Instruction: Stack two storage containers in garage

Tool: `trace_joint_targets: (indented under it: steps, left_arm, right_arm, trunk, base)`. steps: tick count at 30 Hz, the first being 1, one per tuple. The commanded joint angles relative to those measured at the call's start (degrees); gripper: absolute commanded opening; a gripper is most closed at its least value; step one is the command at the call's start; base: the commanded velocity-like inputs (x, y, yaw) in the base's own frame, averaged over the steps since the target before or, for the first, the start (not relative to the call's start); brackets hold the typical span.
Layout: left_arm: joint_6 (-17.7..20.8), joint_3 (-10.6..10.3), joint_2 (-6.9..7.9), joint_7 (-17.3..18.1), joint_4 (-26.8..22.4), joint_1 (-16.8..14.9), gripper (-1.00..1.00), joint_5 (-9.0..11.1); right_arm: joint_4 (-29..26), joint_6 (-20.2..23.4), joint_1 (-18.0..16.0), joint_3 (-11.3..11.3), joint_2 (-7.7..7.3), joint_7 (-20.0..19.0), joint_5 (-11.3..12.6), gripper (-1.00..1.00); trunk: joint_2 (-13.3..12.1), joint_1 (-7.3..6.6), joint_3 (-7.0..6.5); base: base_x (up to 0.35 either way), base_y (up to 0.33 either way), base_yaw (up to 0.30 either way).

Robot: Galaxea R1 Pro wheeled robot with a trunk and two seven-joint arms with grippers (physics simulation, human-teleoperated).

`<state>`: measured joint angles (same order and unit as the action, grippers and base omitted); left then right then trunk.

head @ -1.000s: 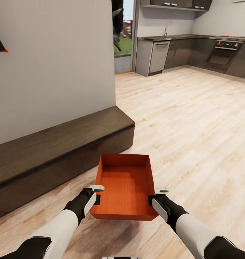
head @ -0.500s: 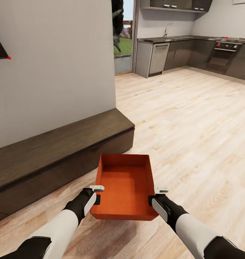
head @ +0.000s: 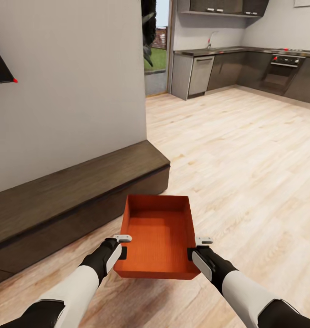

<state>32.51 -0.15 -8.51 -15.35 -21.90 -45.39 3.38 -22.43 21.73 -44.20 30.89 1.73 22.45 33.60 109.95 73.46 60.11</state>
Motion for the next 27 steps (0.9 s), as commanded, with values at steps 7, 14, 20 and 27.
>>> trace_joint_targets:
  steps: [7, 14, 20, 27]
  left_arm:
    - [0.65, -0.20, 0.34, -0.64, 0.10, 0.04, -1.00, -1.27]
    - [0.68, -0.20, 0.34, -0.64, 0.10, 0.04, -1.00, -1.27]
    - [0.64, -0.20, 0.34, -0.64, 0.10, 0.04, -1.00, -1.27]
    - [0.67, -0.20, 0.34, -0.64, 0.10, 0.04, -1.00, -1.27]
  right_arm:
    - [-0.16, -1.08, -0.10, -0.21, -0.24, 0.39, -2.15, -1.00]
    - [-1.34, -1.00, -0.10, -0.21, -0.22, 0.55, -2.16, -1.00]
    - [-1.48, -0.95, -0.10, -0.21, -0.22, 0.73, -2.22, -1.00]
    - [-1.49, -0.99, -0.10, -0.13, -0.22, 0.72, -2.23, -1.00]
  trunk:
    - [-2.80, -1.55, -1.22]
    - [-5.61, -3.09, -2.48]
    - [-8.02, -4.41, -3.56]
    - [-10.83, -5.94, -4.81]
  base:
    - [0.000, 0.000, 0.000]
    - [0.000, 0.000, 0.000]
    - [0.000, 0.000, 0.000]
    - [0.000, 0.000, 0.000]
